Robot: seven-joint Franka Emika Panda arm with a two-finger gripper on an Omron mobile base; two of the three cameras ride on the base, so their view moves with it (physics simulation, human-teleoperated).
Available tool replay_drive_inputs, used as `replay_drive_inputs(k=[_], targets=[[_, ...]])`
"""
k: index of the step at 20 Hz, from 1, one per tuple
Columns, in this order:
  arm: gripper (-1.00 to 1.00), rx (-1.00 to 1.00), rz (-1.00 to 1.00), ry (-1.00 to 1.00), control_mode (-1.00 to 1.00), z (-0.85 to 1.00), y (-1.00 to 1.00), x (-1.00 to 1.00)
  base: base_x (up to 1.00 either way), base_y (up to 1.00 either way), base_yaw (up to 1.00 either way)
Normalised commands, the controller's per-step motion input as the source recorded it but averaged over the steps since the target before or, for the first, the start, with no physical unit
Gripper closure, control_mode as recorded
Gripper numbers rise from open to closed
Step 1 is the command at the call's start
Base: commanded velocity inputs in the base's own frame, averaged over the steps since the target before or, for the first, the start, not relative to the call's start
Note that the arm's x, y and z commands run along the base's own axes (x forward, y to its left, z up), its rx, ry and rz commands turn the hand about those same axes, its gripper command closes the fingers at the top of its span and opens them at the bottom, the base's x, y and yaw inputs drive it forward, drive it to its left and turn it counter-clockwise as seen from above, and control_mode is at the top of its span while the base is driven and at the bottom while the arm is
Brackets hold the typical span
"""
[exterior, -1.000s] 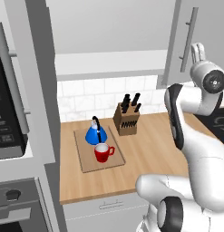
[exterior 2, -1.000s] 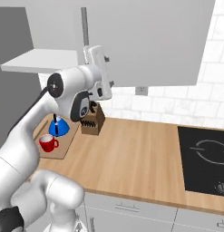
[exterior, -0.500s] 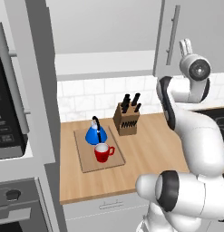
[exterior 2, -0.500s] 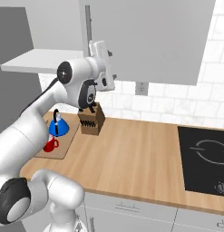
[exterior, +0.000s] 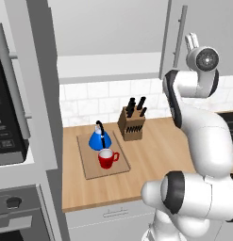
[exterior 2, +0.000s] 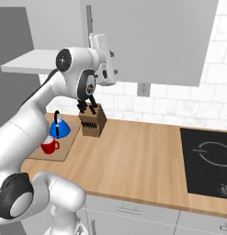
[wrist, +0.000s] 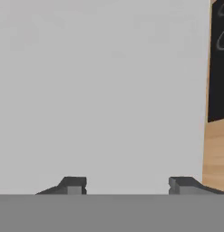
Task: Pick the kettle from the counter and place it on the tray. Then pick the mug from the cabinet and place it on the tray. Then close the cabinet doors.
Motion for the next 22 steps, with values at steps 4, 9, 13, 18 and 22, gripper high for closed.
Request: replay_drive_inputs(k=[4, 9, 13, 18, 22], targets=[[-1.0, -0.06, 0.0, 0.1, -1.0, -0.27, -0.19, -0.02, 0.0, 0.0, 0.0], [-1.0, -0.01, 0.0, 0.03, -1.0, -0.07, -0.18, -0.24, 0.0, 0.0, 0.0], [-1.0, -0.01, 0.02, 0.0, -1.0, 0.0, -0.07, -0.55, 0.0, 0.0, 0.0], [-1.0, -0.14, 0.03, 0.0, -1.0, 0.0, 0.0, -0.71, 0.0, 0.0, 0.0], [-1.0, -0.3, 0.25, 0.05, -1.0, -0.03, 0.0, -0.76, 0.0, 0.0, 0.0]])
